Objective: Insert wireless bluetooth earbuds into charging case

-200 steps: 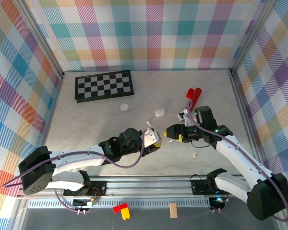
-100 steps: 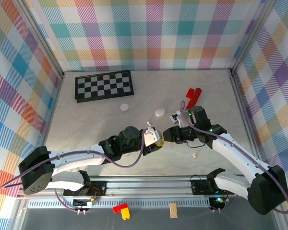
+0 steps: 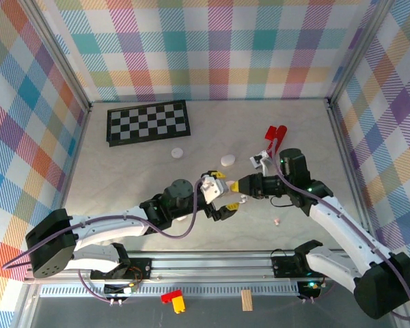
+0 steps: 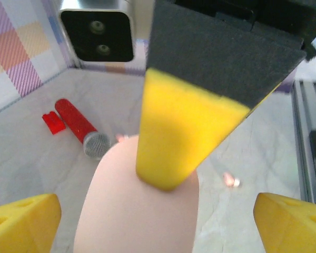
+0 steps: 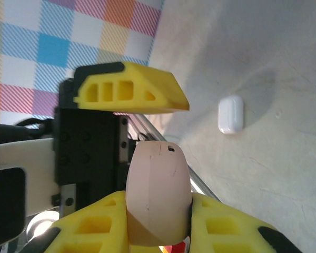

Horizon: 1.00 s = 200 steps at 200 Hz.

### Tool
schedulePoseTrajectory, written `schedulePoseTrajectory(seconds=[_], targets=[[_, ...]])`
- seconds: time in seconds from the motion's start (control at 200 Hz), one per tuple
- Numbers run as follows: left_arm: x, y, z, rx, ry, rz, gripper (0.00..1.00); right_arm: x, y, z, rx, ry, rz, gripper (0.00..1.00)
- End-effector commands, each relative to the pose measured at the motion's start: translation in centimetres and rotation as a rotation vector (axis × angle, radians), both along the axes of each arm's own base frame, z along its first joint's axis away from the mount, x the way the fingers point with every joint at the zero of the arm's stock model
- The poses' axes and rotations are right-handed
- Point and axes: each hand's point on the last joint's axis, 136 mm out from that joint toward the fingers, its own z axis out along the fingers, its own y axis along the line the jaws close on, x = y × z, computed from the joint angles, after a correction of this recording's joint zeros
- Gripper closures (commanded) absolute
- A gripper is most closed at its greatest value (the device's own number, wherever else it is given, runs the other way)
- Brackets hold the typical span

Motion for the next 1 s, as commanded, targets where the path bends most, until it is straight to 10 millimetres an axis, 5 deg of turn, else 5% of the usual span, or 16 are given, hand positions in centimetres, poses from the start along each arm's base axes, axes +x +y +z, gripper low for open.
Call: schedulePoseTrajectory(seconds=[0.0,0.325,0.645,0.995], targets=[[0.4,0.8,4.6,-0.239,-0.006,0.007,0.1,0.1,0.0,3.8,0.146,-0.033,0.007,0.81],[2.0,1.6,9.6,-0.547,-0.067,-0.002,0.15,1.6,-0.6,10.5,0.345,0.047,-0.041,0.85],[3.2,-1.2,9.8,-0.545,-0.154,-0.082,0.28,2.7,-0.3,12.6,0.385,0.212,-0.045,0.89],[3.7,-0.2,11.2,-0.577,-0.133,-0.14,0.44,2.7,-1.5,12.3,0.373,0.234,-0.067,0.9]])
